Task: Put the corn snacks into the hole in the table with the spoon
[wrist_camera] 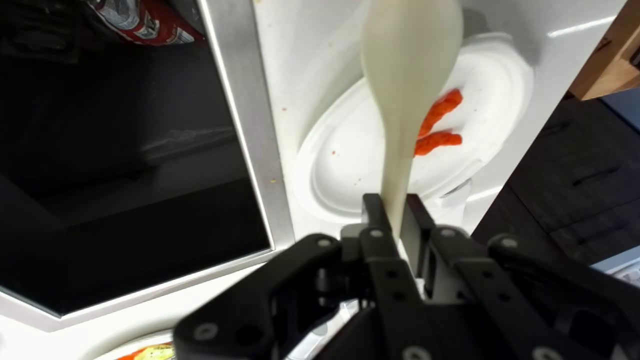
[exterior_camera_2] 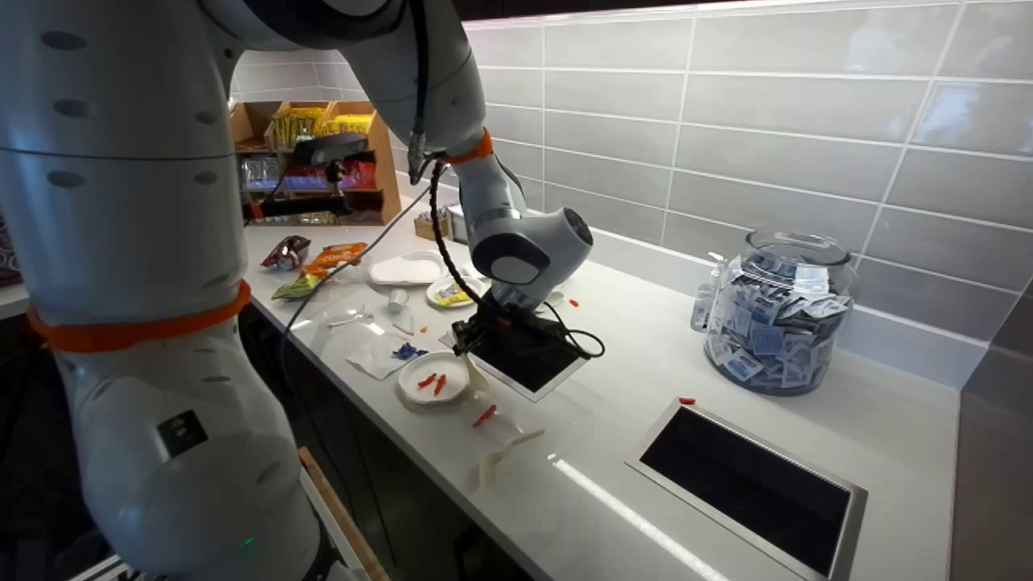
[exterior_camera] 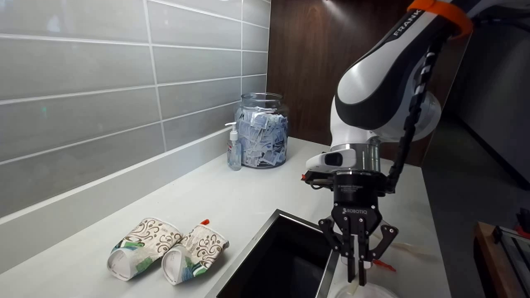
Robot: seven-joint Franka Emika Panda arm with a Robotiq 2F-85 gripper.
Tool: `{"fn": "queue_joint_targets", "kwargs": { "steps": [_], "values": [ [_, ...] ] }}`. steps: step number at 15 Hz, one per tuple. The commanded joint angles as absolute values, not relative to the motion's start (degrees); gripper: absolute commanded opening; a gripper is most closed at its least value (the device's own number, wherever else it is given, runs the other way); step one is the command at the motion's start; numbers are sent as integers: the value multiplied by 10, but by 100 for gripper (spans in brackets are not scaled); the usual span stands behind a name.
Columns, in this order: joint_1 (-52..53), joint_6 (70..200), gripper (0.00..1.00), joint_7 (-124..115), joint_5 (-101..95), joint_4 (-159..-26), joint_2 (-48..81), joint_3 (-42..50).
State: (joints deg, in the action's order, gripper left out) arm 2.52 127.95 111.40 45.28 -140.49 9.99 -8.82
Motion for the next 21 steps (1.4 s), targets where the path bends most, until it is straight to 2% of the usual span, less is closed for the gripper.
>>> {"fn": "queue_joint_targets", "kwargs": {
  "steps": [1, 8, 21],
  "values": [
    [22, 1257, 3, 1134, 439, -1454, 47, -78],
    [14, 1227, 3, 1172, 400, -1493, 15, -45],
    [5, 1148, 3, 1219, 359, -1476, 43, -20]
  ]
}}
